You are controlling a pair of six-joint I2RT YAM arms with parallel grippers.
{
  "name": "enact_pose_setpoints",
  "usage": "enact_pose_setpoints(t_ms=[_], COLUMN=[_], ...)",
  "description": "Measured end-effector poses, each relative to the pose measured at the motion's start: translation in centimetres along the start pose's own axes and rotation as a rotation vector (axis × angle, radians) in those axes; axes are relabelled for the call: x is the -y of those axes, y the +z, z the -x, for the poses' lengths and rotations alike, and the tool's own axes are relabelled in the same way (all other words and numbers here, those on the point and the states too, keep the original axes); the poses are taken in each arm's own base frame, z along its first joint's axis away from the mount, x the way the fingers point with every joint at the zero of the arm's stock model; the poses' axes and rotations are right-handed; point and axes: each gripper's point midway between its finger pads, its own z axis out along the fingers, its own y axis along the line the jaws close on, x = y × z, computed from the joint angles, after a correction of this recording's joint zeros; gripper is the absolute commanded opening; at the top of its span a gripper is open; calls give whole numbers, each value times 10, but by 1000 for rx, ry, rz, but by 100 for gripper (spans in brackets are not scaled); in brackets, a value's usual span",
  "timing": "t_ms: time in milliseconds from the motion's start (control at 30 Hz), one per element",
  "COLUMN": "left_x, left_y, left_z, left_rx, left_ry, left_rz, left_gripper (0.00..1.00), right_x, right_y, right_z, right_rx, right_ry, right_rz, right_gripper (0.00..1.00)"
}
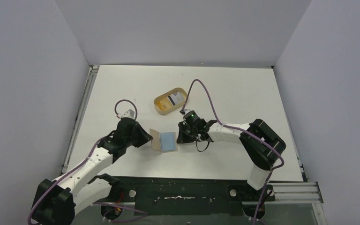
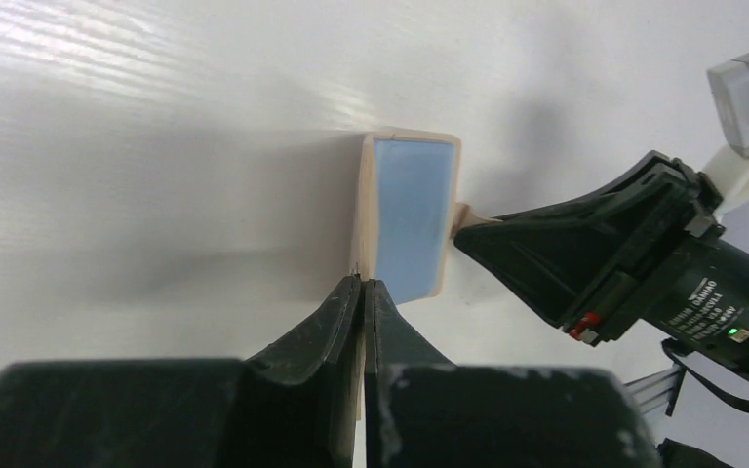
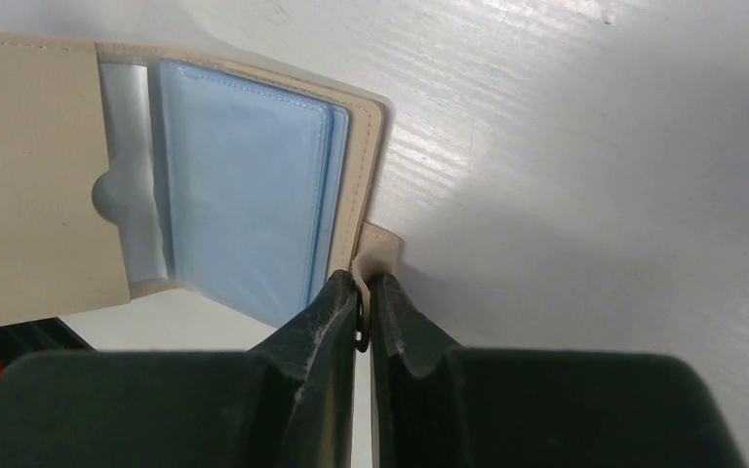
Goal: Take the credit cards out of the card holder
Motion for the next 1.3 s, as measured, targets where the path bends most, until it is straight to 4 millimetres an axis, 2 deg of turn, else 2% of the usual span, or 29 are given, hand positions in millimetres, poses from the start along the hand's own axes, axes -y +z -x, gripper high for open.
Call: enact_pose_setpoints(t_ms=[133,367,600,700,1033,1167,1300], left_x=[18,44,57,60,65,60,46], left_y=[4,26,38,40,56,67,75], left_z=[1,-16,-28,-30,-38,-41,-43], left_rx=[-22,-102,-134,-140,-144,-128,-110], left_ry=[23,89,121,127,87,54,22], left_rz=[-12,-9,-21,-23,-37,-19,34], left_gripper=[0,0,33,40,41,41,41], right_x=[-4,-7,-8,-8,-7,-4,-1], right_y=[3,5,5,6,5,3,-2], right_z=[0,1,1,1,0,-6,-11], right_rx=[7,10,15,15,21,14,11], right_ry=[13,24,33,33,35,36,38], right_rz=[24,46,60,63,71,73,74], right_gripper=[0,0,0,0,0,0,0])
